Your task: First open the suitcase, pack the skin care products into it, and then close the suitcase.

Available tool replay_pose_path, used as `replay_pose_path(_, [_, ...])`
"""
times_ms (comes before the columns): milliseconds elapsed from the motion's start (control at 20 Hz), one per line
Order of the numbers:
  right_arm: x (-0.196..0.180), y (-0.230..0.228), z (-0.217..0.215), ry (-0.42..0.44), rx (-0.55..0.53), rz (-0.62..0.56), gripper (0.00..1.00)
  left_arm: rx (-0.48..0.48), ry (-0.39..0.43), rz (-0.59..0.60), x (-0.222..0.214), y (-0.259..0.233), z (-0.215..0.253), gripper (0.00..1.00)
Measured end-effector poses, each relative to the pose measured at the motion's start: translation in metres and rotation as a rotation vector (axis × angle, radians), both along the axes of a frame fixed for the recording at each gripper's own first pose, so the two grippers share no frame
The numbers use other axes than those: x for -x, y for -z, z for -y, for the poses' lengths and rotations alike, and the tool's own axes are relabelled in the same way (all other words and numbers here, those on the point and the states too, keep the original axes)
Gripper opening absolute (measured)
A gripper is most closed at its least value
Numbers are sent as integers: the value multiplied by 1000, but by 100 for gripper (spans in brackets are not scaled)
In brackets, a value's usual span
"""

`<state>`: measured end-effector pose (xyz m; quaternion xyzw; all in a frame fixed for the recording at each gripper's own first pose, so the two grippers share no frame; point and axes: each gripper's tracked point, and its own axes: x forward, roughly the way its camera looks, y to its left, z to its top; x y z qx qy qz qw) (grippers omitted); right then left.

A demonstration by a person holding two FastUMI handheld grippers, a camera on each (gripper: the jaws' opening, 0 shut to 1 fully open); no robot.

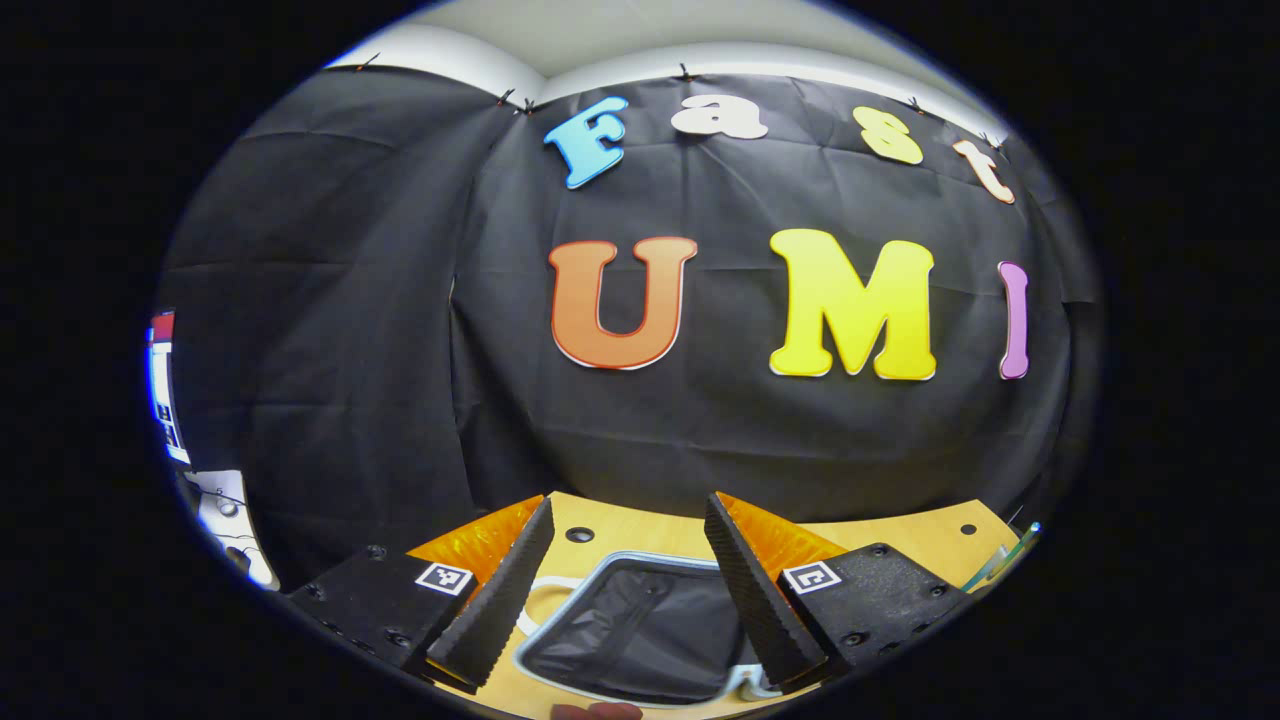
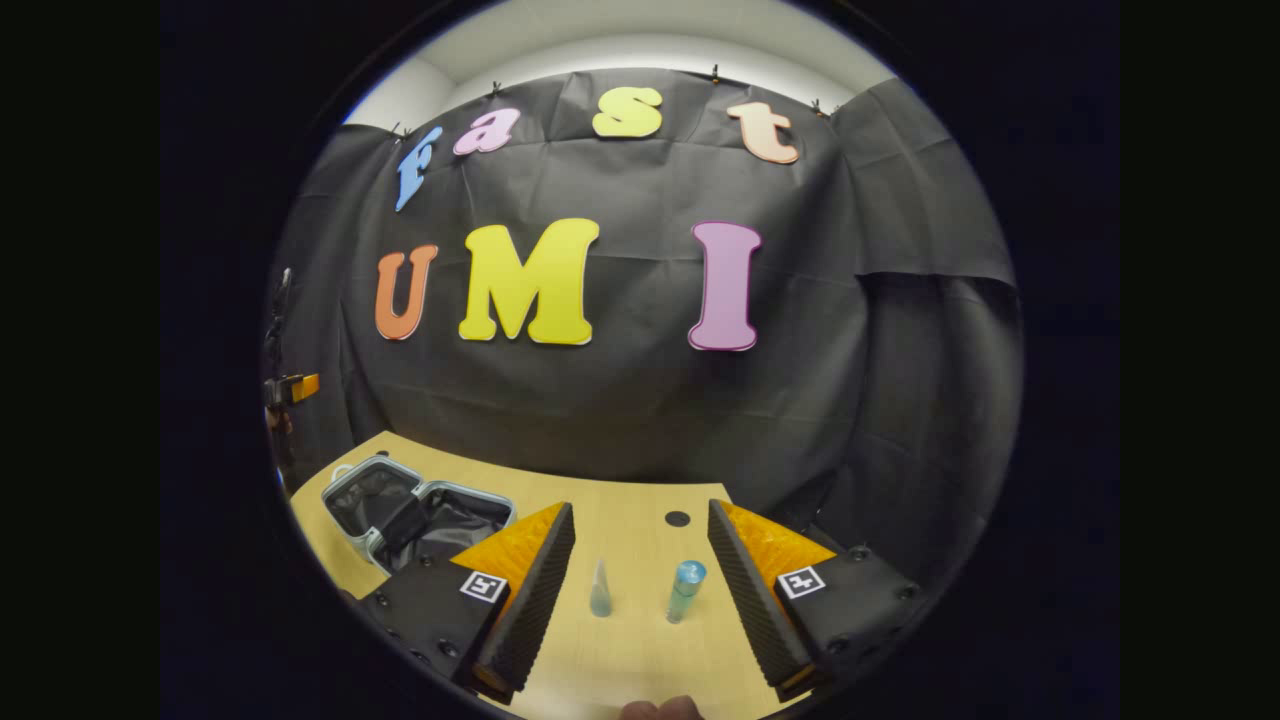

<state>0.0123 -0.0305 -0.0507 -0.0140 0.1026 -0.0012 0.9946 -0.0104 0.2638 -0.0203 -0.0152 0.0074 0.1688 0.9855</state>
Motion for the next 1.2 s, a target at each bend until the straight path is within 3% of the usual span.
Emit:
replay_pose_path(150, [0,9,20,7,-11,-5,79,-34,105,26,0,0,89,96])
replay_pose_path(350, [8,24,44,8,-10,-20,80,11,219,28,6,18,194,96])
replay_pose_path(550, [19,43,70,7,-13,-49,79,-4,323,-54,10,54,283,97])
replay_pose_path(750, [26,65,99,26,-20,-100,80,-2,412,-134,10,89,356,96])
replay_pose_path(950, [33,78,123,35,-1,-135,78,25,535,-310,7,159,430,97])
replay_pose_path(1200, [45,91,162,88,13,-182,80,27,578,-455,-26,224,474,98])
